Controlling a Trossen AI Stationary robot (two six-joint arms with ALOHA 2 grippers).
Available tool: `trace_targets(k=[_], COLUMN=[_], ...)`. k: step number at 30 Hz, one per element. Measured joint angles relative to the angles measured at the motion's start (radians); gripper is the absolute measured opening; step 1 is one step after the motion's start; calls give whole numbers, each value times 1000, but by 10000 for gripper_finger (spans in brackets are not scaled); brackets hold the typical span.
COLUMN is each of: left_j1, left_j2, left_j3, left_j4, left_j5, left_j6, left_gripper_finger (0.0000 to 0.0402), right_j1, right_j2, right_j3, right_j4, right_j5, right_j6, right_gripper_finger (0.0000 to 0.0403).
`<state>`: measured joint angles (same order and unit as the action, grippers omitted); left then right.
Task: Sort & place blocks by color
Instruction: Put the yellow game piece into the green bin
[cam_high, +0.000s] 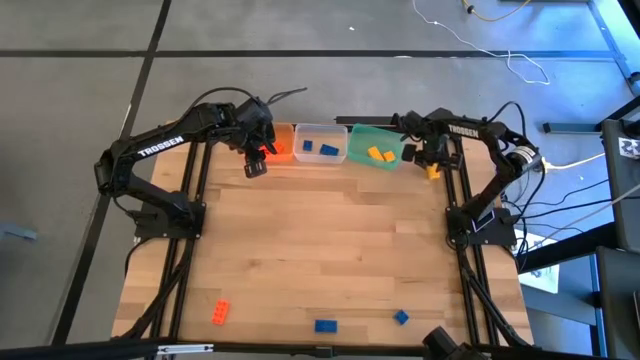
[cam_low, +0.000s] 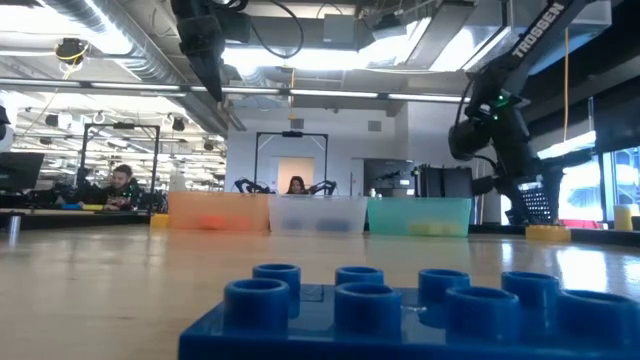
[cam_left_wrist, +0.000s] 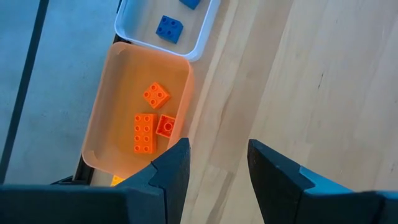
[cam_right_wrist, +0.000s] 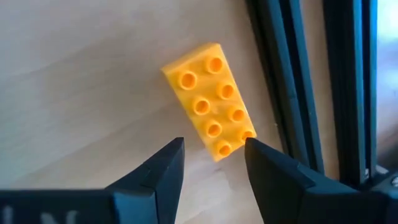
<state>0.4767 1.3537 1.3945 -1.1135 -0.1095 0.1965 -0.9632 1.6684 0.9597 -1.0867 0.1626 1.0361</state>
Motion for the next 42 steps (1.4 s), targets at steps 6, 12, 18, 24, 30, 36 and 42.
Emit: trace_targets(k=[6,12,18,24,30,36,42], left_j1=[1,2,2,2,2,2,2], left_j2=[0,0,0,0,0,0,0], left_j3=[0,0,0,0,0,0,0], left_j4=[3,3,3,3,3,3,2], left_j5=[0,0,0,0,0,0,0], left_j6=[18,18,18,18,14,-11,-33], left_gripper_finger=[152,152,152,152,152,152,152], right_j1=[-3,-3,15,72,162,234,292], right_j2=[-1,-3,-1,2,2,2,2], right_j3=[-57,-66,-69,-71,-71,-71,-70], right_j4=[66,69,21,-34,-35,-37,-37], right_j5=[3,-14,-86,-167,-186,-273,-234], right_j6=[6,-22,-50,-141,-189,-281,-226], right_gripper_finger=[171,171,171,171,171,171,171])
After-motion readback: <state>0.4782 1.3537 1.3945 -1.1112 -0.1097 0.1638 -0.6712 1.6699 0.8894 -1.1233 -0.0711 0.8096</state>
